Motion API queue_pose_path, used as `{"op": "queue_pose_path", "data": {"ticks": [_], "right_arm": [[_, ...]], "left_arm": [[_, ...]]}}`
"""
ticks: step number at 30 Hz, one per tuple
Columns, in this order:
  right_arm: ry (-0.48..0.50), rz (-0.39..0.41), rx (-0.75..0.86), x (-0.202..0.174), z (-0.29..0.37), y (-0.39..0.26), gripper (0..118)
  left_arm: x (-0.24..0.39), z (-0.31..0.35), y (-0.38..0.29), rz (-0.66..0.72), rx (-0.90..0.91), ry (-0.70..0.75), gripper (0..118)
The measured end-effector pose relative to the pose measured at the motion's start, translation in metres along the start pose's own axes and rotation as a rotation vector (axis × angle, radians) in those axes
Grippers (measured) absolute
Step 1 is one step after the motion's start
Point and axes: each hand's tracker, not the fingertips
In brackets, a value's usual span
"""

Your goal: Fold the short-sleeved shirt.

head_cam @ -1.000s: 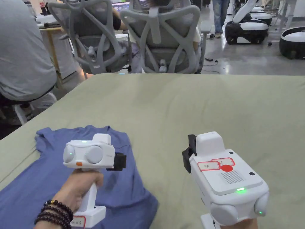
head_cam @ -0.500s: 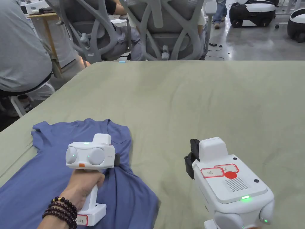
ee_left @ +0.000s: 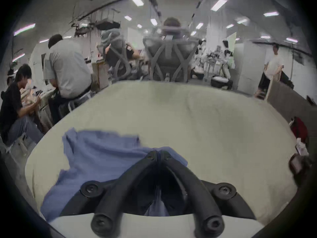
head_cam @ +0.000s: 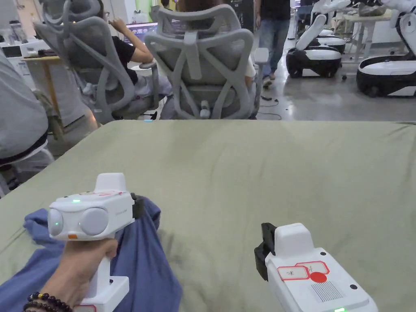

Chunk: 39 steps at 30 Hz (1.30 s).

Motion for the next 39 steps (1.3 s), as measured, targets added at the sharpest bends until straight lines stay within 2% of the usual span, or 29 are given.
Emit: {"op": "queue_pose_path", "data": {"ticks": [4, 8, 12, 16, 18, 21, 24, 28, 31, 32, 33, 34, 35, 36, 38, 39], "right_arm": [[-0.074, 0.012, 0.021, 0.033, 0.024, 0.005, 3], [-0.219, 0.071, 0.063, 0.073, 0.063, 0.008, 3], [-0.331, 0.022, 0.060, 0.126, 0.105, 0.012, 3], [-0.490, -0.010, 0.069, 0.180, 0.150, 0.010, 3], [-0.567, -0.011, 0.050, 0.205, 0.168, 0.004, 4], [-0.644, -0.067, 0.015, 0.242, 0.193, -0.010, 4], [-0.713, -0.106, -0.013, 0.268, 0.210, -0.025, 4], [-0.759, -0.202, -0.018, 0.289, 0.221, -0.039, 4], [-0.753, -0.217, -0.011, 0.293, 0.221, -0.040, 4], [-0.749, -0.216, -0.012, 0.292, 0.220, -0.039, 4], [-0.742, -0.211, -0.014, 0.291, 0.219, -0.038, 4], [-0.738, -0.207, -0.013, 0.289, 0.219, -0.036, 4], [-0.733, -0.207, -0.011, 0.287, 0.218, -0.035, 4], [-0.722, -0.206, -0.012, 0.284, 0.218, -0.033, 4], [-0.699, -0.206, -0.017, 0.276, 0.216, -0.029, 5], [-0.686, -0.205, -0.015, 0.269, 0.215, -0.026, 5]], "left_arm": [[0.065, 0.023, 0.045, -0.043, 0.113, -0.165, 1], [0.165, 0.035, 0.070, -0.105, 0.175, -0.388, 1], [0.281, 0.034, 0.077, -0.148, 0.169, -0.625, 1], [0.399, 0.017, 0.065, -0.185, 0.114, -0.824, 1], [0.451, 0.001, 0.051, -0.208, 0.059, -0.869, 1], [0.524, -0.032, 0.006, -0.298, -0.064, -0.872, 1], [0.571, -0.061, -0.052, -0.360, -0.213, -0.854, 1], [0.587, -0.081, -0.100, -0.386, -0.301, -0.821, 3], [0.577, -0.074, -0.098, -0.340, -0.284, -0.806, 4], [0.573, -0.070, -0.092, -0.328, -0.269, -0.805, 15], [0.569, -0.063, -0.084, -0.333, -0.250, -0.802, 37], [0.564, -0.057, -0.077, -0.346, -0.223, -0.800, 73], [0.558, -0.052, -0.068, -0.359, -0.192, -0.795, 114], [0.545, -0.038, -0.058, -0.320, -0.118, -0.807, 118], [0.518, -0.018, -0.042, -0.303, -0.059, -0.780, 101], [0.499, -0.014, -0.034, -0.286, -0.056, -0.754, 102]]}}
